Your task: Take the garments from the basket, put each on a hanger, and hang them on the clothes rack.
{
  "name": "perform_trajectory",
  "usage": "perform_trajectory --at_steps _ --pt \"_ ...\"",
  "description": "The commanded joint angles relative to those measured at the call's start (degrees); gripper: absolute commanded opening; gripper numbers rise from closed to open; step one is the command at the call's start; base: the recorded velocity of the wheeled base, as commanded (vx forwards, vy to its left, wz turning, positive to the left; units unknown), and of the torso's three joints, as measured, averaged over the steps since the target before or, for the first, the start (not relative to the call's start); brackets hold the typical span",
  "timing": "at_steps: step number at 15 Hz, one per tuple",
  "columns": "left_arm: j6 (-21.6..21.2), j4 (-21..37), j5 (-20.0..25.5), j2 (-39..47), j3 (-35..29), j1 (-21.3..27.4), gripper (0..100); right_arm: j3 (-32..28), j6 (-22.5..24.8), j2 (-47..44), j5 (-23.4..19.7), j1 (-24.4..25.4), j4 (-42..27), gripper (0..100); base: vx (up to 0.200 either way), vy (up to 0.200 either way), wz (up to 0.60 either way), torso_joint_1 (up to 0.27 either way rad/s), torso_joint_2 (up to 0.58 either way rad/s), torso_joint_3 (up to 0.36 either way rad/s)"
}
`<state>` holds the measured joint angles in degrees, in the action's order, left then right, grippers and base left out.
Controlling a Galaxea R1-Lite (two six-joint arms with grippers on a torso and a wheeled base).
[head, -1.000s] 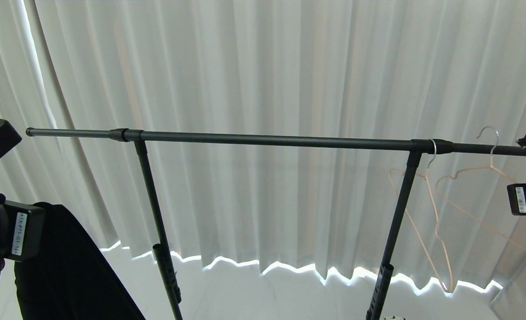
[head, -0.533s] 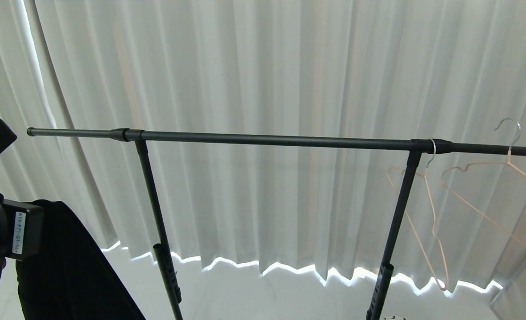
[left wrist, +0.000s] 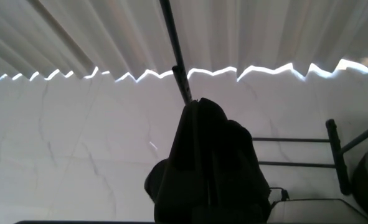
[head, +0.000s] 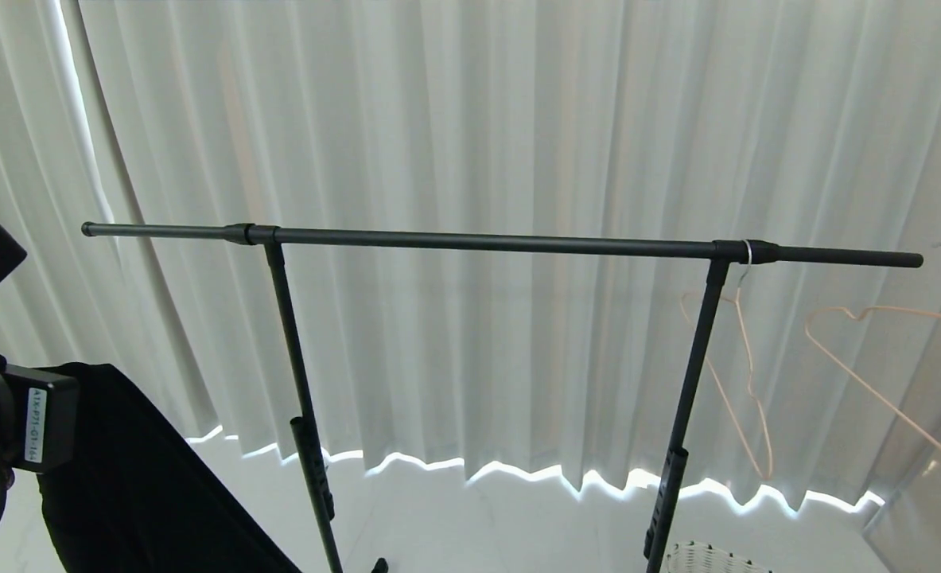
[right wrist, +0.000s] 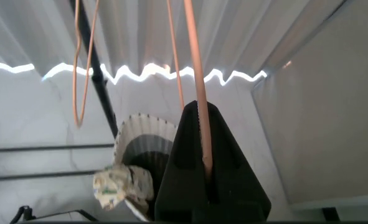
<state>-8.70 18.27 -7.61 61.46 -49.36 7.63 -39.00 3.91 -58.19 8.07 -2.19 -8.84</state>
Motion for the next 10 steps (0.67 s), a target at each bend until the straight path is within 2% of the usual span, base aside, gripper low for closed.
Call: perform_trajectory --at_steps 1,6,10 --pt "0.0 0.0 0.0 -0.3 0.1 0.0 0 1.5 0.6 2.9 0.0 0.0 0.0 0 -0.200 0.000 0.00 0.002 0.01 0.002" --pt "0.0 -0.1 0.0 -0.3 0.4 0.0 0 1.7 0.7 2.9 0.0 2.1 0.0 0 -0.200 0.000 0.00 0.003 0.00 0.003" --pt "-0.1 -0.1 0.0 0.0 0.4 0.0 0 1.7 0.7 2.9 0.0 2.4 0.0 0 0.000 0.000 0.00 0.000 0.00 0.000"
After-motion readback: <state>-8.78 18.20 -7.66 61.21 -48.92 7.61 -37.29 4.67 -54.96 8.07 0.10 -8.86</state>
